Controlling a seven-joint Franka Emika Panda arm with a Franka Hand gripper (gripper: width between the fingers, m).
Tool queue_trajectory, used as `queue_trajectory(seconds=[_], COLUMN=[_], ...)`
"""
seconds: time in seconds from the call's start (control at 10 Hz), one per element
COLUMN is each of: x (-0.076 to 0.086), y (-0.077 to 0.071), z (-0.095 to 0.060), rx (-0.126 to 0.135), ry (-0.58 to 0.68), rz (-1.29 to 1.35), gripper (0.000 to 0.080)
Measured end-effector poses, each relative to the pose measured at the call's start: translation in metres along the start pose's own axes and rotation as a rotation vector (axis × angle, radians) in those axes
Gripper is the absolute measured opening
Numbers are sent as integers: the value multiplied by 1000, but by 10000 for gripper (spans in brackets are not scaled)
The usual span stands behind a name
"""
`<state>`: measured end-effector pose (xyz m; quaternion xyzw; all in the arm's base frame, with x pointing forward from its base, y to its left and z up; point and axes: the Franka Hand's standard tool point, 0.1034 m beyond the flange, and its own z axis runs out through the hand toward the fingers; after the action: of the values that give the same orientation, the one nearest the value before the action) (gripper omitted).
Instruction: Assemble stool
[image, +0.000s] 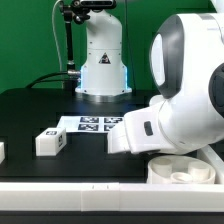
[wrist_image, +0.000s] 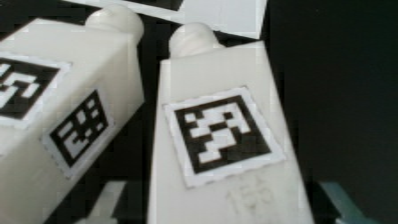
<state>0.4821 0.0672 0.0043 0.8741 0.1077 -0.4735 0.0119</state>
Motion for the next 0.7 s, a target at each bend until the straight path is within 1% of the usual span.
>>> queue_trajectory(seconds=[0.1, 0.2, 0.3, 0.5, 0.6, 0.7], x=[-1, -5, -14, -41, -50, -47], y=[1, 1, 0, 0, 2, 2], z=[-3, -9, -20, -51, -63, -62], rx=[1, 2, 7, 8, 12, 12], ry=[4, 5, -4, -17, -16, -9], rz=[-4, -14, -18, -20, -35, -34], gripper=[325, 325, 325, 325, 325, 327])
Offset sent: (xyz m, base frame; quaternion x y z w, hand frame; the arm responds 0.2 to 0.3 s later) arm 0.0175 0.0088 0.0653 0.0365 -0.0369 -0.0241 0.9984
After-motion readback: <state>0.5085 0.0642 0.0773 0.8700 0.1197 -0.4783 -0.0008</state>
